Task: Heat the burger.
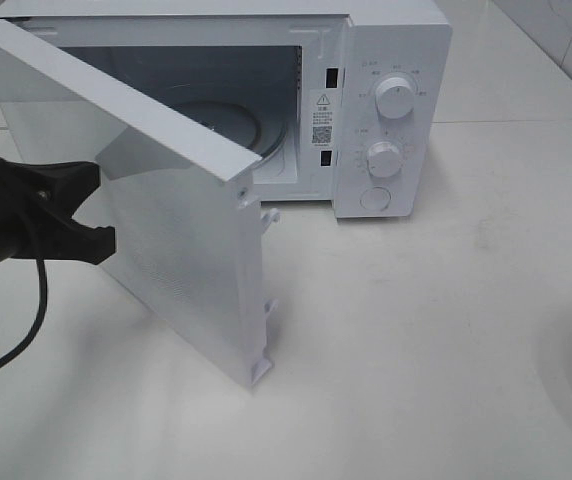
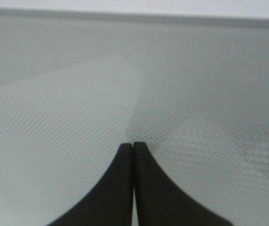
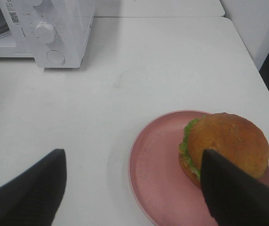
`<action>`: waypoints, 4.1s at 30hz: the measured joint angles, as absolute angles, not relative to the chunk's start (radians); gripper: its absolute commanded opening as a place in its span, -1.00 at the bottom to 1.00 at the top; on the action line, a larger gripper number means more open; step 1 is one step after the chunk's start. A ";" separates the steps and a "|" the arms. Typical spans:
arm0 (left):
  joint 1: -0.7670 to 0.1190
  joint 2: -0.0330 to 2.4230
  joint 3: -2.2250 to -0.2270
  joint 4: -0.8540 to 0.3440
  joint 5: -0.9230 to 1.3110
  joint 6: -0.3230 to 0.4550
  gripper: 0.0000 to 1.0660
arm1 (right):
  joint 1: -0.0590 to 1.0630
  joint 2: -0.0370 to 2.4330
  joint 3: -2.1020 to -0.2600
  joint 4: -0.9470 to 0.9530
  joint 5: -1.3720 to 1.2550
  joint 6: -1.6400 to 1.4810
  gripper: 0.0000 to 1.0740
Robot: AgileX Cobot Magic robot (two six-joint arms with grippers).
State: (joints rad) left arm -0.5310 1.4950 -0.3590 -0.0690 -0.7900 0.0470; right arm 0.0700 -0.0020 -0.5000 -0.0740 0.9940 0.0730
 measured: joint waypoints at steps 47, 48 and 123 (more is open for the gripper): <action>-0.701 1.986 -1.044 -0.423 -0.669 0.167 -1.00 | 0.070 -0.003 -0.500 -0.073 0.995 0.073 0.42; -0.706 2.000 -1.071 -0.429 -0.633 0.180 -1.00 | 0.070 -0.003 -0.500 -0.073 0.995 0.073 0.42; -0.025 1.122 -0.692 -0.219 1.094 0.117 0.89 | 0.070 -0.003 -0.500 -0.073 0.996 0.073 0.42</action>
